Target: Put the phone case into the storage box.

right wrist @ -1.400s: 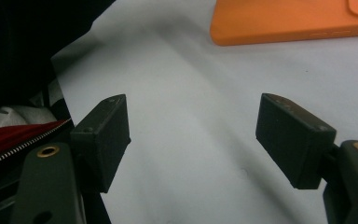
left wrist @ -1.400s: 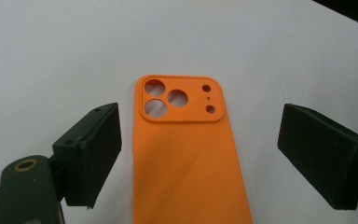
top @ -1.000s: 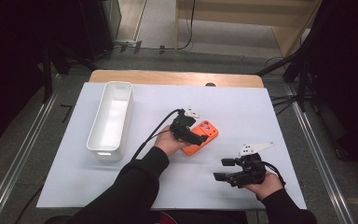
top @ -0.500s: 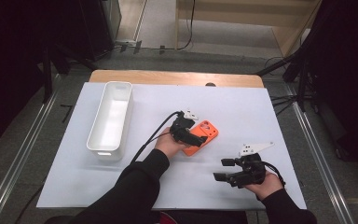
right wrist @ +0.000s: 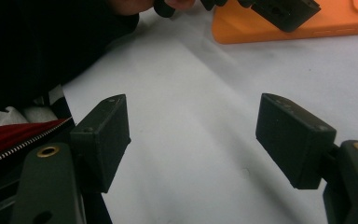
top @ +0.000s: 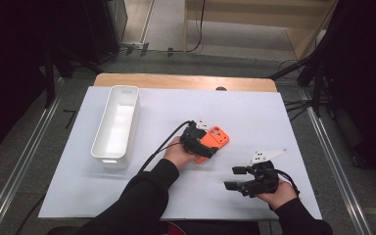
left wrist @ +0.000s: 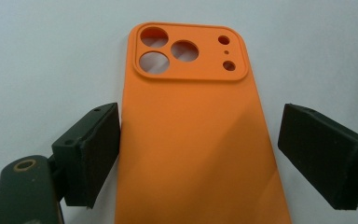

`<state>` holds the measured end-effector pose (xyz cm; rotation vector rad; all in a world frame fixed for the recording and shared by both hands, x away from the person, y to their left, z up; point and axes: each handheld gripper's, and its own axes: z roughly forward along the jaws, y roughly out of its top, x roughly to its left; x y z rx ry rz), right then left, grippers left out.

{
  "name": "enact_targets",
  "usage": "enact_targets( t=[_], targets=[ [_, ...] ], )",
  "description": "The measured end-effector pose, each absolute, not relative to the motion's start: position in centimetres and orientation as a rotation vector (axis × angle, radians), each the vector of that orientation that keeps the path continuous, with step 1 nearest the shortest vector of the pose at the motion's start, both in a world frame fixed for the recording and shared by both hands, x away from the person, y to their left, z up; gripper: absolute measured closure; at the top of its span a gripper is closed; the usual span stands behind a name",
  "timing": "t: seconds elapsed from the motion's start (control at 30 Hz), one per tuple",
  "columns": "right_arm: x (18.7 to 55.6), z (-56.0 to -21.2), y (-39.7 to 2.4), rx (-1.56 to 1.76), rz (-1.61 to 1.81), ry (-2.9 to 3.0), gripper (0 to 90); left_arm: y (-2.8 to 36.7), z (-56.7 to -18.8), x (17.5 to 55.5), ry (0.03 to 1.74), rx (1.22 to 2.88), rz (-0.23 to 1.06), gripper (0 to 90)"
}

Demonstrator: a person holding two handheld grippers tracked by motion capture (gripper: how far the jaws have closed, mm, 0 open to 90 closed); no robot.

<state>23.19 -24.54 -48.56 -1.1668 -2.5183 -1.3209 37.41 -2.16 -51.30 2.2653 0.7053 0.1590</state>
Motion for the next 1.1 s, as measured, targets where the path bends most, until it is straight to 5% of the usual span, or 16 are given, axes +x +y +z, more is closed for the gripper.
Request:
enact_targets(
  t=[1.1],
  targets=[
    [23.2,-48.6,-24.6,-1.166,-1.322,-2.521,24.8,-2.7,-52.0,36.3,0.667,2.291,0.309,14.8]
  ],
)
